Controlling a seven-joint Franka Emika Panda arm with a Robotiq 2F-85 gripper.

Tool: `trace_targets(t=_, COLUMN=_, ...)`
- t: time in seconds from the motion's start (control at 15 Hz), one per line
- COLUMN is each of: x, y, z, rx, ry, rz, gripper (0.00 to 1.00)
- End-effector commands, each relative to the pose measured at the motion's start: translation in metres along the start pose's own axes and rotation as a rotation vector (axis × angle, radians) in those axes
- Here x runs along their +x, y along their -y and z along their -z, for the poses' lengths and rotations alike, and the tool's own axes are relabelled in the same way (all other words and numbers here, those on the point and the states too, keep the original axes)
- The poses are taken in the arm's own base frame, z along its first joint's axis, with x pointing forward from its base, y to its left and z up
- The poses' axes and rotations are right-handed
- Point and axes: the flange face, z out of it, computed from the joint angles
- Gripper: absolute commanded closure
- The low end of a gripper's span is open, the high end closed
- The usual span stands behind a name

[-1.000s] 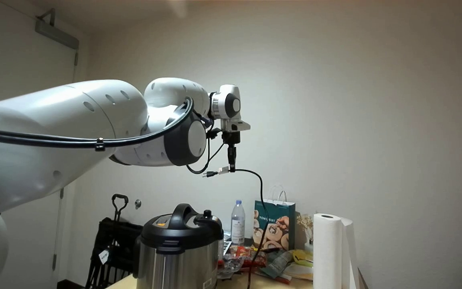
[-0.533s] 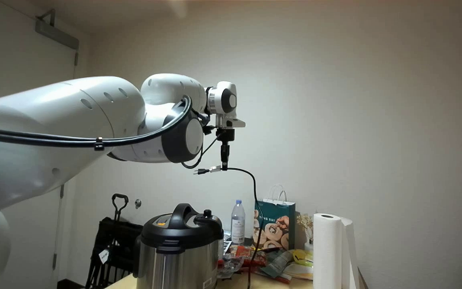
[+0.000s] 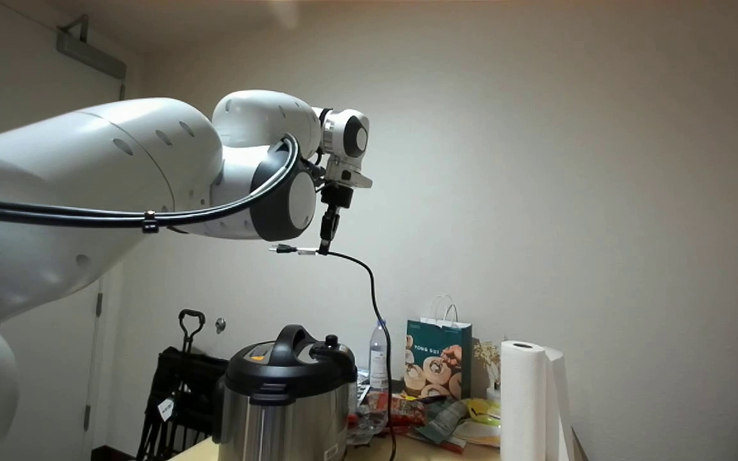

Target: Put the cable over the cooker.

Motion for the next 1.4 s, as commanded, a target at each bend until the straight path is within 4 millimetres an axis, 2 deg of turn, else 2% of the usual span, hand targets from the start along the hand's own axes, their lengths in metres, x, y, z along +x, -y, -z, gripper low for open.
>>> trace_targets(t=0.0, x=0.002, y=0.0, z=-0.001, rx=-0.004, ry=-0.001, rz=-0.001, gripper=0.92)
trace_targets(t=0.2, x=0.003, y=0.001, z=-0.003, rx=-0.008, ry=-0.003, rz=-0.004, gripper=0.92)
trace_targets(t=0.27, x=0.003, y=0.001, z=-0.003, rx=-0.008, ry=-0.003, rz=-0.004, gripper=0.98)
trace_targets(t=0.47, x=-0.026, y=-0.014, z=-0.009, rx=-0.128, ry=0.116, rz=0.078, gripper=0.98)
trace_targets(t=0.6, x=-0.04, y=-0.025, z=-0.007, rx=-0.194, ry=0.2, rz=0.084, gripper=0.98)
trace_targets(t=0.73, x=-0.052, y=-0.031, z=-0.014, rx=-0.259, ry=0.291, rz=0.112, gripper=0.98)
trace_targets(t=0.93, x=-0.058, y=-0.028, z=-0.037, rx=-0.31, ry=0.344, rz=0.194, gripper=0.98)
trace_targets(t=1.0, x=-0.059, y=-0.027, z=-0.028, rx=-0.28, ry=0.29, rz=0.148, gripper=0.92)
trace_targets(t=1.2, x=-0.059, y=-0.023, z=-0.043, rx=-0.301, ry=0.307, rz=0.16, gripper=0.92)
trace_targets(t=1.33, x=-0.059, y=-0.022, z=-0.044, rx=-0.302, ry=0.308, rz=0.161, gripper=0.92)
